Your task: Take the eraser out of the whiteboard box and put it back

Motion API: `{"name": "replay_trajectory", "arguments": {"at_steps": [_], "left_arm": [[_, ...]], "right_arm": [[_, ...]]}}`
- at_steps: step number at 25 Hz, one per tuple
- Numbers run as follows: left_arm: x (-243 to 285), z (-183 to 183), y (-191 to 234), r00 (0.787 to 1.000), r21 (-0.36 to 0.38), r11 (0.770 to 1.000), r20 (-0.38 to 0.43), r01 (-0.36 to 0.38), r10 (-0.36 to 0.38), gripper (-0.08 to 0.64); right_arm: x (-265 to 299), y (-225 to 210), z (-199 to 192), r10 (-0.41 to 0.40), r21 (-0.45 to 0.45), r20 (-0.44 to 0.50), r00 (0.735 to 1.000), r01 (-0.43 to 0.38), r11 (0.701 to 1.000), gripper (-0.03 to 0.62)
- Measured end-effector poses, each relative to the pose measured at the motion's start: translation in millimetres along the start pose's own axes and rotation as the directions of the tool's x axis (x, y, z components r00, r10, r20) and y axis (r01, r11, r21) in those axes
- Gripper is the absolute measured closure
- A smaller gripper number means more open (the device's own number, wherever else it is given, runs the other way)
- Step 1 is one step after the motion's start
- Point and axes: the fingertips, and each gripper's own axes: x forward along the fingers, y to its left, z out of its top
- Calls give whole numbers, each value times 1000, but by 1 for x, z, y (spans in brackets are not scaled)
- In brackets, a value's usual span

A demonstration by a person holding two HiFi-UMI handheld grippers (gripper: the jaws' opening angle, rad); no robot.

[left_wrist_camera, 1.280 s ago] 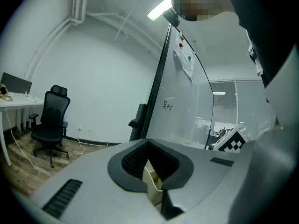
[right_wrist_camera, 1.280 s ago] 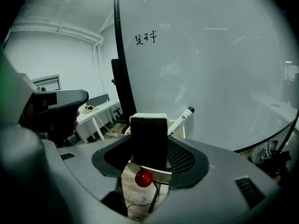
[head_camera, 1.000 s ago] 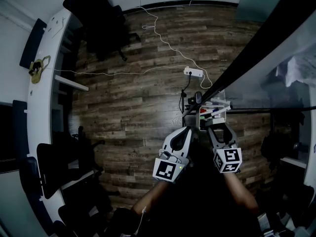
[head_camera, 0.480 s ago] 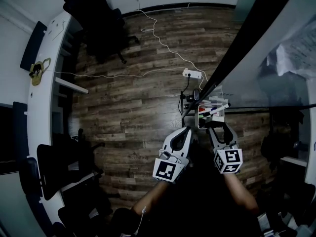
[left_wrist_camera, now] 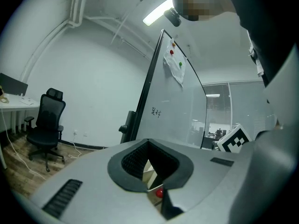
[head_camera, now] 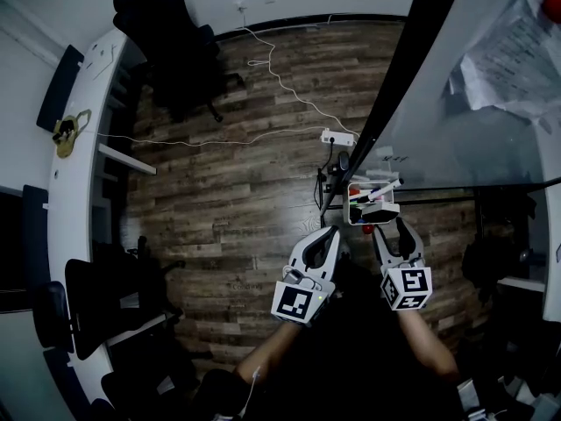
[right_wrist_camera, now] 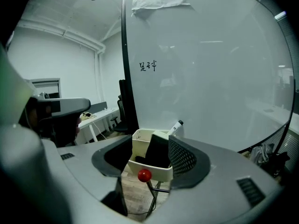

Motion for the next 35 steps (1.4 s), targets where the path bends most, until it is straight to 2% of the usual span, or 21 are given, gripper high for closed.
{"name": "replay_trajectory", "arguments": {"at_steps": [7, 10, 13, 16, 19, 30, 35], "left_arm": [[-11, 4, -7, 1000, 17, 1000, 6, 7, -7, 554], [-18, 9, -9, 1000, 43, 999, 8, 1, -2, 554], [-28, 12, -14, 1000, 51, 999, 16, 7, -8, 554], [-41, 12, -20, 999, 44, 999, 37, 22, -23, 554], [-56, 12, -22, 1000, 43, 999, 25, 13, -14, 554], [-99, 17, -49, 995, 41, 996, 50, 85, -87, 554], [-106, 10, -66, 993, 32, 994, 44, 104, -106, 554]], "right_arm": [[-17, 5, 4, -1, 20, 40, 999, 0, 1000, 368], [-25, 8, 6, -16, 10, 61, 998, 15, 1000, 516], [-33, 16, 8, -8, 11, 75, 997, 7, 1000, 561], [-45, 25, 11, 0, 29, 94, 996, -3, 1000, 574], [-61, 37, 15, 3, 42, 118, 993, -8, 999, 577], [-124, 63, 18, -38, 81, 183, 982, 23, 996, 577], [-141, 70, 18, -6, 95, 247, 969, -18, 995, 577]]}}
